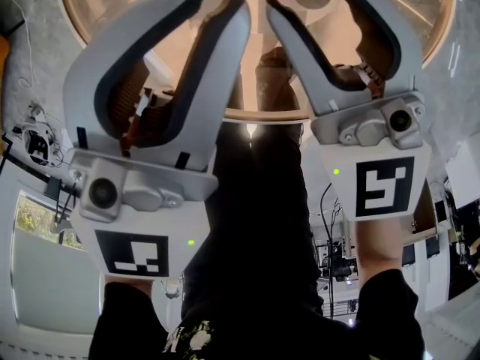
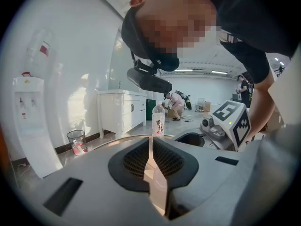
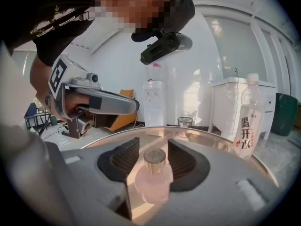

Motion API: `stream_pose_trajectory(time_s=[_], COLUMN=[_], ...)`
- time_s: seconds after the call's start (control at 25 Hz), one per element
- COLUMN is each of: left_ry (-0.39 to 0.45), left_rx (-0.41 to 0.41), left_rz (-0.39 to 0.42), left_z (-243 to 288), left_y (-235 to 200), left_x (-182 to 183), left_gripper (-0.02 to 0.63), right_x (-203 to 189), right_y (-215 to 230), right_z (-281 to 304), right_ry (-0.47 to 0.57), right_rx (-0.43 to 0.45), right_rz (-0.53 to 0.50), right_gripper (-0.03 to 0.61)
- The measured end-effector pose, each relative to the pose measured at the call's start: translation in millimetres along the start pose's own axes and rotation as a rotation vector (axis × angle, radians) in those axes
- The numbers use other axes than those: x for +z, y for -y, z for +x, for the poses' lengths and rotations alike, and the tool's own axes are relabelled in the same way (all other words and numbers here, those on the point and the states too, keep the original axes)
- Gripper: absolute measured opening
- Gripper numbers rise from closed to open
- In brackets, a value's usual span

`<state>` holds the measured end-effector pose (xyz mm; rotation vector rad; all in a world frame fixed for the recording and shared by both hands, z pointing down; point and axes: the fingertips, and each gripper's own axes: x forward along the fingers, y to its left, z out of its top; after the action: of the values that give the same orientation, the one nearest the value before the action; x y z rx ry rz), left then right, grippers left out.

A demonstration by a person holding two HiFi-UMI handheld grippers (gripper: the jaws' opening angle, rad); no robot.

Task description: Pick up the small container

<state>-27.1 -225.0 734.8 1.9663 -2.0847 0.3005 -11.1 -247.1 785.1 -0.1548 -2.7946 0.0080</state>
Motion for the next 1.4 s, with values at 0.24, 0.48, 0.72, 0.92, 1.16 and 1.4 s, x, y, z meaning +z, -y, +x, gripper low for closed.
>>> stream_pose_trajectory(time_s=[0.24, 0.48, 0.72, 0.92, 1.16, 1.4], left_ry=[-0.003, -0.015, -0.011, -0.020, 0.004, 0.026], left_rx=[0.033, 0.029, 0.037, 0.056, 0.060, 0.076], left_rz=[-0.037, -0.041, -0.032, -0.048, -0.038, 0.001], left_z=[5.3, 4.9, 9.0, -5.1, -29.0, -46.5], left_y=[-3.1, -3.1, -4.7, -12.2, -19.5, -19.7], left_x=[4.8, 1.4, 4.2, 9.7, 68.1, 131.7], left_gripper=[0.021, 0.021, 0.021, 0.021, 0.021, 0.021], right_x=[-15.4, -25.6, -45.0, -24.1, 43.6, 103.5], right_y=[10.4, 9.8, 12.2, -3.5, -14.7, -13.1], right_z=[5.0, 6.5, 3.0, 2.8, -13.8, -42.6], right_ry=[-0.018, -0.035, -0.085, -0.079, -0.070, -0.057], right_rx=[-0.025, -0.036, -0.031, -0.012, 0.023, 0.024], right_rz=[-0.059, -0.085, -0.069, -0.057, -0.094, -0.099], right_gripper=[0.149, 0.135, 0.133, 0.133, 0.133, 0.133])
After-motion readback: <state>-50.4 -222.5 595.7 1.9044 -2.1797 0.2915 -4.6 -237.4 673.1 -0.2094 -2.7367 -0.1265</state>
